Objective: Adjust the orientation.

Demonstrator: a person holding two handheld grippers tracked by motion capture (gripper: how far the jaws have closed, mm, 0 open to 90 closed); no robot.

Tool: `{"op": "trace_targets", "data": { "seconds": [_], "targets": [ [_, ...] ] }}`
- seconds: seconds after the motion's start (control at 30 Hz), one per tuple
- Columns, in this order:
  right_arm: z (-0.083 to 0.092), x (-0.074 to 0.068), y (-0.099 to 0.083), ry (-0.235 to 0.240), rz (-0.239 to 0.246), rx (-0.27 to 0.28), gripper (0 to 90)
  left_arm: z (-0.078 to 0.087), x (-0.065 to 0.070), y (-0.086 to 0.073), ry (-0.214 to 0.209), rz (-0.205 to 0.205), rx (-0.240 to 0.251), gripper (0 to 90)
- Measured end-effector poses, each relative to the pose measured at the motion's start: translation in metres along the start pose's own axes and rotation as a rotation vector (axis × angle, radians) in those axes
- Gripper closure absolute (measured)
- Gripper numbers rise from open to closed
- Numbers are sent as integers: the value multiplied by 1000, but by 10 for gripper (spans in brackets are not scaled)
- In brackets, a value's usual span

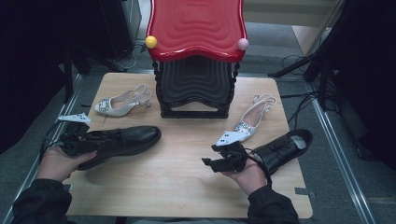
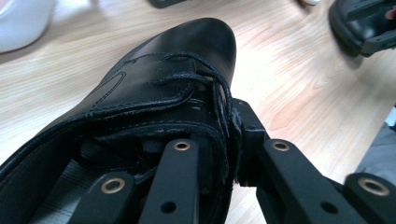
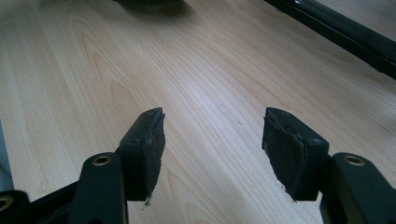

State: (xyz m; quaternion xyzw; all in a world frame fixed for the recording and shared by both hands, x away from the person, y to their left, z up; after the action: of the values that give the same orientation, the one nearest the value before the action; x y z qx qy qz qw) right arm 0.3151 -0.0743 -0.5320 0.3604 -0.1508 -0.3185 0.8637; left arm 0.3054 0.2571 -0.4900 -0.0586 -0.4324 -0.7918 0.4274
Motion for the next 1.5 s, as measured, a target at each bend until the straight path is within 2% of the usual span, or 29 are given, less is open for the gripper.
{"op": "trace_targets", "data": {
  "seconds": [0.2, 0.23, 0.33, 0.37, 0.43, 0.47, 0.53, 0.57, 0.7, 0.73, 0.83, 0.87, 0.9, 0.97, 1.1, 1.23, 1.3, 1.5],
  "targets": [
    [2, 3, -1, -13, -27, 6, 418, -18, 16, 13, -28, -21, -1, 817],
    [3, 3, -1, -18, -31, 6, 419, -25, 22, 17, -32, -33, -10, 818],
    [3, 3, -2, -25, -37, 4, 418, -33, 28, 20, -38, -48, -23, 817],
    [4, 4, -3, -27, -42, 6, 423, -40, 35, 22, -51, -61, -34, 817],
    [5, 5, -3, -32, -48, 6, 427, -44, 38, 24, -56, -66, -37, 817],
    [6, 5, -4, -35, -59, 7, 428, -51, 44, 26, -70, -73, -44, 817],
    [6, 5, -4, -40, -66, 5, 428, -55, 46, 27, -72, -78, -49, 817],
    [7, 5, -5, -45, -71, 3, 429, -62, 52, 29, -71, -89, -59, 817],
    [8, 5, -7, -49, -73, 6, 429, -74, 62, 32, -84, -99, -70, 816],
    [8, 5, -7, -50, -69, 8, 429, -83, 67, 34, -95, -111, -74, 816],
    [9, 3, -9, -52, -71, 4, 432, -91, 73, 35, -104, -119, -82, 816],
    [9, 3, -9, -50, -69, 4, 433, -100, 77, 35, -109, -120, -90, 815],
    [9, 3, -9, -50, -69, 4, 433, -100, 77, 35, -109, -120, -90, 816],
    [10, 3, -11, -55, -65, -1, 446, -113, 82, 34, -117, -120, -110, 815],
    [10, 3, -12, -55, -68, 1, 452, -126, 85, 34, -123, -107, -114, 814],
    [8, 3, -11, -60, -85, 4, 470, -141, 89, 29, -162, -97, -144, 803],
    [6, 3, -10, -63, -91, 7, 480, -146, 89, 26, -168, -99, -151, 798],
    [0, 2, -8, -71, -113, 4, 553, -147, 85, 23, -148, -120, -165, 770]
  ]
}}
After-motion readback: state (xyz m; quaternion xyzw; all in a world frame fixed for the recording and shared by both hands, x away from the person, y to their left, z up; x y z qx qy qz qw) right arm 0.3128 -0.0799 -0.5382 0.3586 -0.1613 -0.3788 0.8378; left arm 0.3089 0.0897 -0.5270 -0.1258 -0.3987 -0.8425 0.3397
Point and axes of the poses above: each handheld gripper's, and its own axes: z roughly backward along the jaws, y roughly out of its top, x roughly to its right, the point moved 9 cm from there along -z, roughly forward along the jaws, and after that the axes turned 11 degrees about -y, right-handed, at the moved point
